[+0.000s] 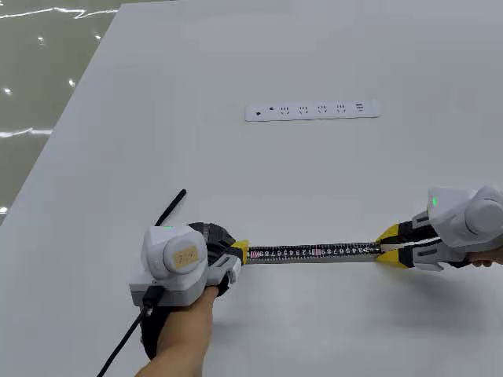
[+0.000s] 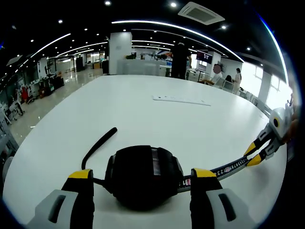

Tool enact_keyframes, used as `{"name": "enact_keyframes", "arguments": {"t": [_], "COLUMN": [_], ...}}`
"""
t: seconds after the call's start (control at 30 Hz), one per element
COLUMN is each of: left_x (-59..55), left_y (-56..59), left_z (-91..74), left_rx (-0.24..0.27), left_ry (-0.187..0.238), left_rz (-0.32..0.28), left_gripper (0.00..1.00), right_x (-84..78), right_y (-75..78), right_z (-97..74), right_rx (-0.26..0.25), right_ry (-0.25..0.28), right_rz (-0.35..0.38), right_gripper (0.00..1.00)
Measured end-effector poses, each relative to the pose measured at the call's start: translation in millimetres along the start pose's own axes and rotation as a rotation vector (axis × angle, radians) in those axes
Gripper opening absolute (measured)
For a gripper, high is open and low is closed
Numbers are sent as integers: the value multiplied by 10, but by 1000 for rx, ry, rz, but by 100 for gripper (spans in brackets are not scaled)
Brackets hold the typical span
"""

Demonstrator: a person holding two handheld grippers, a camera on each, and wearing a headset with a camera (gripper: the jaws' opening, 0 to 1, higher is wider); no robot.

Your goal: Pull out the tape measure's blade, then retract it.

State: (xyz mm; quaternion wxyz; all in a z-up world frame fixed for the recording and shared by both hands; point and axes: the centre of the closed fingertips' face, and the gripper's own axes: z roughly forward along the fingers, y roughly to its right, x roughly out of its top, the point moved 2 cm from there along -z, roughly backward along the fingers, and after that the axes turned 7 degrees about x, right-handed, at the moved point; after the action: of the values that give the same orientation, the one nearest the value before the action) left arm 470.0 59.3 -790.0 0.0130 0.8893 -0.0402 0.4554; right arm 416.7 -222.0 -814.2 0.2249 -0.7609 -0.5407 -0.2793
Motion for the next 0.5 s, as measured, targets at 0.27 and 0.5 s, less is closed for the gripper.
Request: {"name": "enact_keyframes", "arguments": {"t": [0.27,0.5], "left_x": [-13,2], "left_y": [10,-4], "left_z": [-9,1], "left_rx": [-1,10], "left_ry": [-1,-3], "left_rz": [3,-16], "left_gripper": [77,75], "right_x": [5,6], "right_y": [-11,-85], "right_z": [-8,-37], "right_rx": [-7,-21], "right_ry": [8,20], "right_rz": [9,26], "right_gripper": [13,12]}}
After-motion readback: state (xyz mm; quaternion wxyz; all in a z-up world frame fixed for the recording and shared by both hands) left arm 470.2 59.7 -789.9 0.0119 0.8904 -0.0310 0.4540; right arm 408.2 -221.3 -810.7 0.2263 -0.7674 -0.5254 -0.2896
